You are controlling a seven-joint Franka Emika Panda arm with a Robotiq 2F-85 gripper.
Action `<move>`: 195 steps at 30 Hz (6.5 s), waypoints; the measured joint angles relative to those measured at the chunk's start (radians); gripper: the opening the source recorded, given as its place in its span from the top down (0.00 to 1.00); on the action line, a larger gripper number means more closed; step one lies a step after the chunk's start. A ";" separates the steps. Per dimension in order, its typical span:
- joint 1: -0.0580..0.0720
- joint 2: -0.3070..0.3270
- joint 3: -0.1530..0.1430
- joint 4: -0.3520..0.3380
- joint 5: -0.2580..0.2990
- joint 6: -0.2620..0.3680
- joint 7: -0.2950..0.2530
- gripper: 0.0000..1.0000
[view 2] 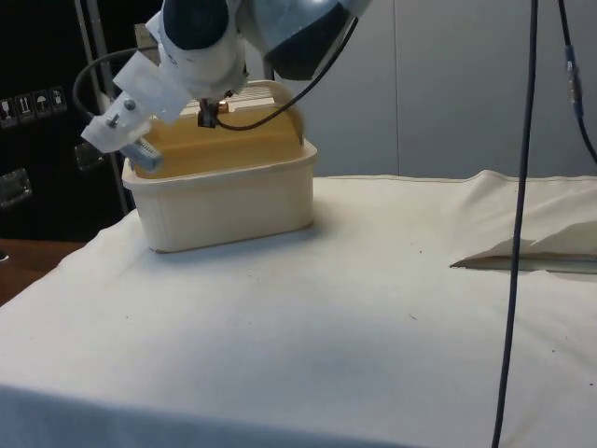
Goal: Open the lid, then close it.
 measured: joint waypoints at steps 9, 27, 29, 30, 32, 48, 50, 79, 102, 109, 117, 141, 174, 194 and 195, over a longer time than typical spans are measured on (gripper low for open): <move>0.000 0.009 0.001 0.000 -0.039 -0.031 0.052 1.00; 0.000 0.002 -0.001 0.008 -0.093 -0.096 0.124 1.00; 0.000 -0.006 0.001 0.006 -0.090 -0.095 0.124 1.00; 0.000 -0.008 0.001 0.006 -0.088 -0.094 0.124 1.00; -0.002 -0.008 0.001 0.006 -0.079 -0.081 0.124 1.00; -0.017 0.035 -0.006 0.075 -0.016 0.020 0.086 1.00; -0.019 0.038 -0.007 0.082 -0.004 0.032 0.076 1.00; -0.033 0.087 -0.067 0.165 0.014 0.120 0.012 1.00; -0.033 0.036 -0.107 0.163 -0.012 0.114 -0.004 1.00; -0.038 0.035 -0.127 0.165 -0.010 0.135 -0.001 1.00; -0.042 0.013 -0.162 0.165 0.008 0.181 -0.011 1.00; -0.045 -0.010 -0.220 0.143 0.075 0.289 -0.030 1.00; -0.034 -0.146 -0.201 0.082 0.201 0.328 -0.207 1.00; -0.039 -0.139 -0.202 0.082 0.409 0.413 -0.412 1.00; -0.039 -0.137 -0.202 0.082 0.432 0.416 -0.435 1.00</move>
